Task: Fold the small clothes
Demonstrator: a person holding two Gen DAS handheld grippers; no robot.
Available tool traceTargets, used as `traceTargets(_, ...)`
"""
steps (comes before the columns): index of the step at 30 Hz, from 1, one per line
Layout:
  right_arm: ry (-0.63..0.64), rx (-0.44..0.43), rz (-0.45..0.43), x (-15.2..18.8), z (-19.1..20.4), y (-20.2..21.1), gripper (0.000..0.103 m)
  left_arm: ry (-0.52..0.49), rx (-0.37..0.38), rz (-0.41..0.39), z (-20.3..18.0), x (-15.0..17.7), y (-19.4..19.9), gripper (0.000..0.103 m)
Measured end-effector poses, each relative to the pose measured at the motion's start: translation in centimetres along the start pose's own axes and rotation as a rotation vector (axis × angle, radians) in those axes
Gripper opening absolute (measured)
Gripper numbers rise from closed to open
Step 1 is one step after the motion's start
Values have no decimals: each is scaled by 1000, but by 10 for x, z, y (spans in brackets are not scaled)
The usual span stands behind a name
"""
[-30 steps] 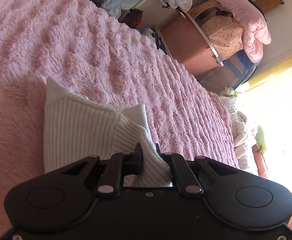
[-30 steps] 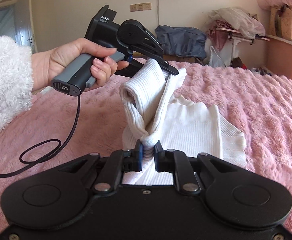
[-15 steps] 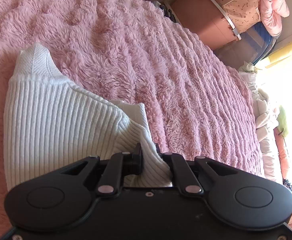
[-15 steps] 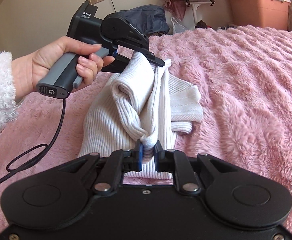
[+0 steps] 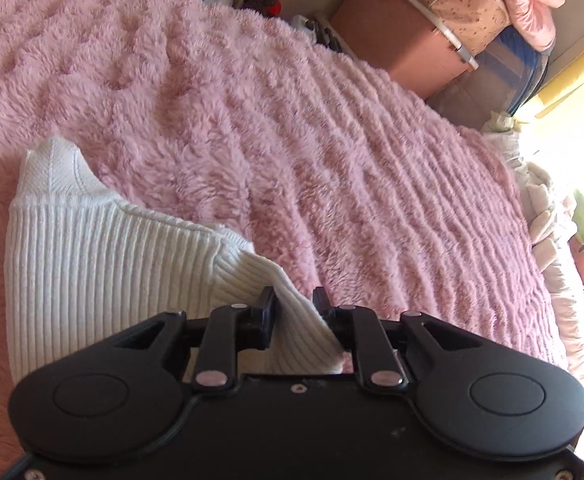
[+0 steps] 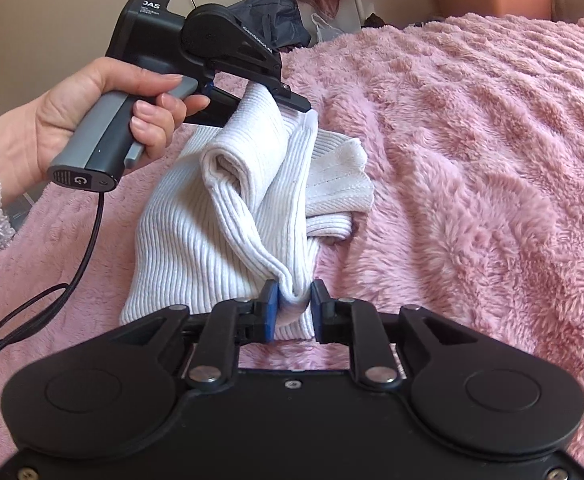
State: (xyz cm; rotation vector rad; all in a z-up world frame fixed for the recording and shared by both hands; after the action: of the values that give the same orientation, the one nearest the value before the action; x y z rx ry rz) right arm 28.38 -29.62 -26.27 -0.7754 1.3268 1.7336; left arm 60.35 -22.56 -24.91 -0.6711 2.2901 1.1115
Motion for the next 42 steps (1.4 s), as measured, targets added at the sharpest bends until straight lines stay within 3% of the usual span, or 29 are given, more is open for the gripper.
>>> traceTargets(4,2,44,-28,-13,-7,10,20,-44,91,-75,-24,-17,35,26)
traceTargets(7,-22,17,-61,-30,-10,16,20,-88,140,-131,-38,-20,70,27)
traceTargets(10,-21,-16,-91,-50,-13,16,22,-158,81,-171,-30,0,111,29)
traceTargets(12,-18,-56,-96,-64,-15,9,30,-188,30,-183,-16,23,135,30)
traceTargets(16,-59,-116,-74,-84,-23,-17,40,-183,-35,-155,17,79,162,31)
traceTargets(22,-178,-170,27,-85,-26,-60,40,-144,-66,-95,47,137,159,31)
traceTargets(26,-243,-139,64,-76,-27,-78,40,-121,-66,-93,56,152,155,31)
traceTargets(30,-368,-151,97,-67,-28,-91,39,-177,-70,-81,52,158,153,32)
traceTargets(32,-368,-132,102,-65,-27,-94,29,-184,-69,-71,52,159,150,33)
traceTargets(35,-372,-132,81,-72,-27,-92,23,-185,-60,-64,50,157,147,34)
traceTargets(39,-320,-121,37,-87,-30,-84,21,-191,-50,-52,47,157,140,35)
traceTargets(42,-300,-95,52,-80,-37,-94,21,-198,-67,-34,50,161,133,36)
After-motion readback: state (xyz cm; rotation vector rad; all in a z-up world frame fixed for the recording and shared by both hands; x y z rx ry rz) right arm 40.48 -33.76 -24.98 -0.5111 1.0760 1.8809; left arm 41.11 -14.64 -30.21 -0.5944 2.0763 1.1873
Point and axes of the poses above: each gripper's, at about its wrist camera, not at the fingertips, and y roughly against the way its jaws point, z to its left, x to its underside, the point moved 9 cm from there along -y, roughly the way its jaws point, and after that the axes turned 12 degrees about -z, right-handed, at the moved point
